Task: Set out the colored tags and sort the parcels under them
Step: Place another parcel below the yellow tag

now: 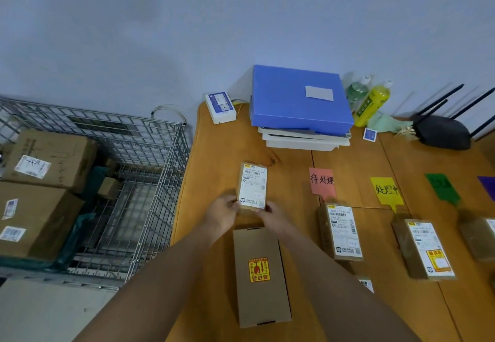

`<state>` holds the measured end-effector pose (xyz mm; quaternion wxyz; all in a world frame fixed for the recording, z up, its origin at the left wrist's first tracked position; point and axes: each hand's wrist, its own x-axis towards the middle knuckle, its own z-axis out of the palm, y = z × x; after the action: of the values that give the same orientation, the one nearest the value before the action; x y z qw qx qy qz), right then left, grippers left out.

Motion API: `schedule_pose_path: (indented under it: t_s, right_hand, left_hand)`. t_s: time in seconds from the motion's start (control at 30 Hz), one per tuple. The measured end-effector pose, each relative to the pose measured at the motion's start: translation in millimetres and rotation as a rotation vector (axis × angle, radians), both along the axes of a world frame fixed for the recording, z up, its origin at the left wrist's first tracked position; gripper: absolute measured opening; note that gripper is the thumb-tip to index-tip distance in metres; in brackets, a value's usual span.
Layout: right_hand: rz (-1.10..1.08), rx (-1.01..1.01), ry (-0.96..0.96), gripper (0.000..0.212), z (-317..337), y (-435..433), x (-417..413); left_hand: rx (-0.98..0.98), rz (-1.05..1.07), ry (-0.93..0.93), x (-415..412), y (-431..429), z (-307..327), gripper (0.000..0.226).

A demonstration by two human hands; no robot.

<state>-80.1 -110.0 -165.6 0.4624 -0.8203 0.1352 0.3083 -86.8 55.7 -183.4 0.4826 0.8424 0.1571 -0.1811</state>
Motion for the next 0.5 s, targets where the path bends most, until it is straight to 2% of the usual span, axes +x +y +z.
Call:
schedule_pose_path:
  t_s: [0.27,0.5]
  right_hand:
    - [-0.12,0.023,-0.198,0.022,40.0,-6.9,-6.8]
    - [-0.169,0.126,-0.39,0.01,131.3,-32.2,-15.0]
  left_hand:
    - [-0.178,0.214,-0.079,-6.5,-3.4,37.4,0.033]
    - [-0.26,0.269,-0.258,-17.5,-24.7,134.6,0.024]
